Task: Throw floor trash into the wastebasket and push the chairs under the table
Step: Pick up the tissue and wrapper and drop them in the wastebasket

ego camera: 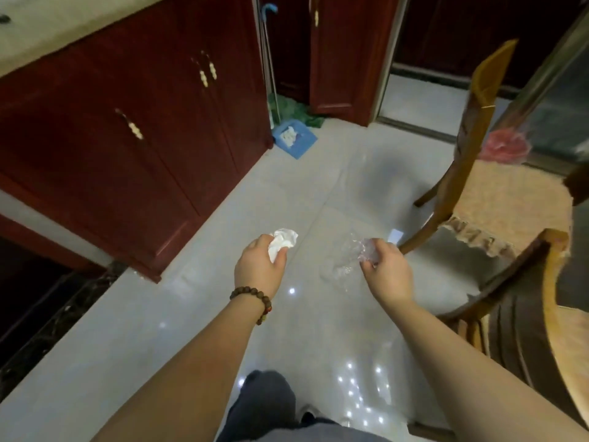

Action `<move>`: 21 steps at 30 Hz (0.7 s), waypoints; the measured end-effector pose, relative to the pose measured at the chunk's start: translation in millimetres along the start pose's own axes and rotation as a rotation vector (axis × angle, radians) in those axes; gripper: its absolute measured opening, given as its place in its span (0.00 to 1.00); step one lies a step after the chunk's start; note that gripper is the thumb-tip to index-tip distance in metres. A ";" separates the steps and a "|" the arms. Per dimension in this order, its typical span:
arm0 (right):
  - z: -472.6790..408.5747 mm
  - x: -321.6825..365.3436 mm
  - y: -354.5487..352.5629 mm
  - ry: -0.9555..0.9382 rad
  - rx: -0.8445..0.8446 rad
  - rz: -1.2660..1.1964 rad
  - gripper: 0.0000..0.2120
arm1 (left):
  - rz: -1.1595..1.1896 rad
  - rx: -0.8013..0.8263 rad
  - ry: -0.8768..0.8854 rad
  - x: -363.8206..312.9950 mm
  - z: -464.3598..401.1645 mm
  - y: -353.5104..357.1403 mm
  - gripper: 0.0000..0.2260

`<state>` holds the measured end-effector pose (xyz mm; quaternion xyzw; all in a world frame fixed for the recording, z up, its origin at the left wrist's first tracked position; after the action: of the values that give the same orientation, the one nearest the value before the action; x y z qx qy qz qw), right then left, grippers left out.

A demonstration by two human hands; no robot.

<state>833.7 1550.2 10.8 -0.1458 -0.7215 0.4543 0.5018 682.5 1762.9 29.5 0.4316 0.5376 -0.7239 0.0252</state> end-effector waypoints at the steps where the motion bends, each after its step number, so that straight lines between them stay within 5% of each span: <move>1: -20.3 -4.0 0.1 0.016 -0.011 0.008 0.16 | -0.004 0.015 0.013 -8.4 -22.7 9.2 0.12; 21: -518.0 -50.8 0.4 0.243 -0.224 0.058 0.14 | 0.017 0.224 0.255 -242.7 -546.3 171.6 0.13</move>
<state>1300.4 1780.3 23.7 -0.2752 -0.6972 0.3645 0.5526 1246.9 2024.1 30.9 0.5247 0.4487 -0.7184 -0.0852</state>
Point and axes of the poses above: each hand's wrist, its own z-axis away from the middle knuckle, its own y-axis out of the palm, x = y × z, the point moved 7 cm from there along -z, towards the middle knuckle, and after that the axes turned 8 degrees about -y, right-handed, at the moved point
